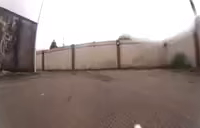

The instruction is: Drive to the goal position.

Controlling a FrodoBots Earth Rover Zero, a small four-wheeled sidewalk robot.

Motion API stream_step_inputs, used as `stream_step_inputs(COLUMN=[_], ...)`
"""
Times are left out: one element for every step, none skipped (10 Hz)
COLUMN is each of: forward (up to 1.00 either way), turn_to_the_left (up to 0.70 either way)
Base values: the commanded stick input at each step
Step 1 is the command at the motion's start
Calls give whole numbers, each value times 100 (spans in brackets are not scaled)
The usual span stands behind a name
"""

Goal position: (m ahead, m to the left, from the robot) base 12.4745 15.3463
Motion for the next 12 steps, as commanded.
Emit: stream_step_inputs(forward=[70, 70, 70, 70, 70, 70, 70, 70, 70, 70, 70, 70], turn_to_the_left=[6, 6, 6, 6, 6, 6, 6, 7, 7, 7, 7, 7])
